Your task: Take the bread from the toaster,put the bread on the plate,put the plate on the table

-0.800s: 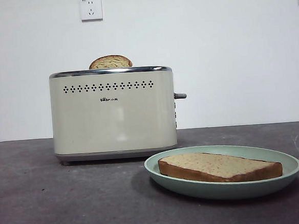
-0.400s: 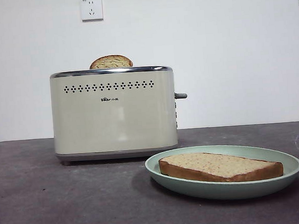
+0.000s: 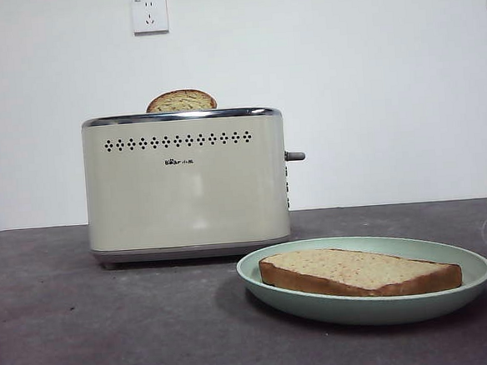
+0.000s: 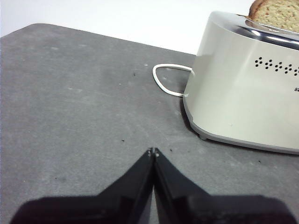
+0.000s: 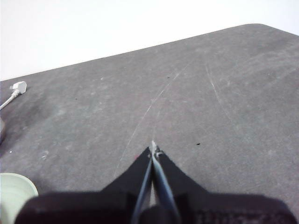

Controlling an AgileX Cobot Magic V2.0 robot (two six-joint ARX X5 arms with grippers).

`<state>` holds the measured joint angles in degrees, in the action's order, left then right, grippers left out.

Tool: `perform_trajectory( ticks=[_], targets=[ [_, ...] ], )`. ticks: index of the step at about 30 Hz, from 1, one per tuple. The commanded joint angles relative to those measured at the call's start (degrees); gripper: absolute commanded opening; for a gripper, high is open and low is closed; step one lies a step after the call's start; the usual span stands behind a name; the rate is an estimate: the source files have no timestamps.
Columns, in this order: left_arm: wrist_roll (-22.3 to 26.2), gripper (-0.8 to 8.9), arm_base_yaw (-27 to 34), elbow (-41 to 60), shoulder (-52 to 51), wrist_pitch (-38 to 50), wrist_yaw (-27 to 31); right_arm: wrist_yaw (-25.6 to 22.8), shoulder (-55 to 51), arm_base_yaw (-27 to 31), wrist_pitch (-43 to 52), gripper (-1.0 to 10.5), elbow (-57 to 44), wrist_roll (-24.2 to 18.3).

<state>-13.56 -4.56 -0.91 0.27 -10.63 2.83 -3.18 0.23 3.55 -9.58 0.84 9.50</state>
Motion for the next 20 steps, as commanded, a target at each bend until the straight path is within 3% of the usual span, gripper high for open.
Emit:
perform_trajectory(
  ticks=[1, 20],
  targets=[
    [-0.13, -0.03, 0.11, 0.74, -0.04, 0.37, 0.04, -0.2, 0.07, -0.04, -0.13, 0.0, -0.55, -0.74],
    [-0.13, -0.03, 0.11, 0.74, -0.04, 0.39, 0.04, -0.2, 0.96, -0.04, -0.11, 0.0, -0.55, -0.74]
  ],
)
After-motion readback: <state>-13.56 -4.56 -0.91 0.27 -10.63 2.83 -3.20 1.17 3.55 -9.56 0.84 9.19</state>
